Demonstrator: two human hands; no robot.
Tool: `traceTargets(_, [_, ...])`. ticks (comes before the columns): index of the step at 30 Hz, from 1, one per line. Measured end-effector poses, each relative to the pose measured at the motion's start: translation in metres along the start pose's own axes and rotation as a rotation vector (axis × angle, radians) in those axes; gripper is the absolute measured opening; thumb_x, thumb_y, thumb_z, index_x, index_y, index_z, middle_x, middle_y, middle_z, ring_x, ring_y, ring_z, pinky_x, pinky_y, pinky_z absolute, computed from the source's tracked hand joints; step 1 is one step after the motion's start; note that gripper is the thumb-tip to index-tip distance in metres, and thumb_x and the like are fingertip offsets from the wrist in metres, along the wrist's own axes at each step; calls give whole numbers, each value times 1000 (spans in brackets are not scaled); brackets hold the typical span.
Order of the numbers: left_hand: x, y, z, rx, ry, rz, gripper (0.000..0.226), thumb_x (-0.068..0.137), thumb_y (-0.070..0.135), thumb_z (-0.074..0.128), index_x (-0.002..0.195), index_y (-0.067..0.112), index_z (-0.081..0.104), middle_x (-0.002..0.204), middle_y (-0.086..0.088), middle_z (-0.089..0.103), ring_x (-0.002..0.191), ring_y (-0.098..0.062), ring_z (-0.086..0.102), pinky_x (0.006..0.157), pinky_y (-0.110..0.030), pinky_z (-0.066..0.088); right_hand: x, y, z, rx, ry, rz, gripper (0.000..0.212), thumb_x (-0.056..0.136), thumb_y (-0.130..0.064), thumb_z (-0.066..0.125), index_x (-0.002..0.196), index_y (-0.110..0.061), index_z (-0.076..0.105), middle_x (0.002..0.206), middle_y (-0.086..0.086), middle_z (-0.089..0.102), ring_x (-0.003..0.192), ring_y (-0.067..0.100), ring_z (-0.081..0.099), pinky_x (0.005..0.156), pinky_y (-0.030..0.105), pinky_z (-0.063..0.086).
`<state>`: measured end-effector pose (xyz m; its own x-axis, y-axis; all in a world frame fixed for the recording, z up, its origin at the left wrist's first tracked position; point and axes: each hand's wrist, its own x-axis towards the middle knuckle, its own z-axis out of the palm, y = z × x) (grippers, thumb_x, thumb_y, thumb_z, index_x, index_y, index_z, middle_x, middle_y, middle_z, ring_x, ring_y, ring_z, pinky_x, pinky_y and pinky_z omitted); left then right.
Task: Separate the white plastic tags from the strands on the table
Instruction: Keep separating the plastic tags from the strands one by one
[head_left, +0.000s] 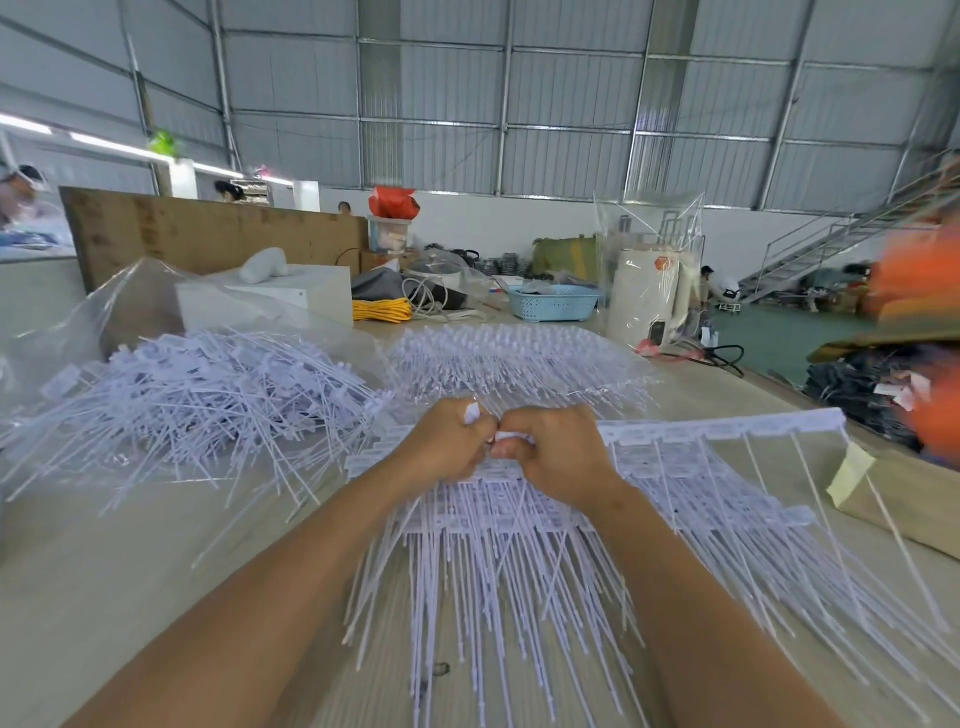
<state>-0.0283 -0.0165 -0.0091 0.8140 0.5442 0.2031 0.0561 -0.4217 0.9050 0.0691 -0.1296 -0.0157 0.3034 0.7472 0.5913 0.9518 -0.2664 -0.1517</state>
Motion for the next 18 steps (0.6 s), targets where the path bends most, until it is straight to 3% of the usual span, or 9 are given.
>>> traceTargets(5, [-2,5,-1,40,5,36,27,92,8,49,66,13,48,49,0,43,38,-10,39,36,-14,27,1,0,4,66,-8,42,12,88,-35,61,88,-25,68,94,-10,68,87,13,60,86,32,27])
traceTargets(8, [-5,6,-4,-167,-98,-53,25,91,7,46,67,14,44,45,3,34,32,-8,25,36,-14,19,0,1,2,376,-37,110,9,84,-21,69,77,-16,67,71,-9,60,67,10,52,75,30,38])
traceTargets(11, [-4,10,-18,-456,-218,-166,21,91,11,43,73,15,53,44,5,25,31,-7,17,34,-12,16,-1,6,-15,710,71,198,16,85,-7,65,69,-7,62,63,-2,52,61,10,45,65,27,37])
traceTargets(15, [2,9,-14,-633,-152,-76,21,99,22,42,86,13,57,45,3,40,33,-8,27,35,-13,23,1,8,-33,874,274,227,18,88,-7,61,70,-3,61,72,18,58,63,11,48,68,33,39])
traceTargets(18, [0,2,2,-596,-113,-64,31,99,37,41,91,13,59,54,-3,56,37,-10,40,37,-14,30,7,-9,-31,873,273,170,21,86,-6,64,69,-18,61,76,0,56,74,10,52,74,27,41])
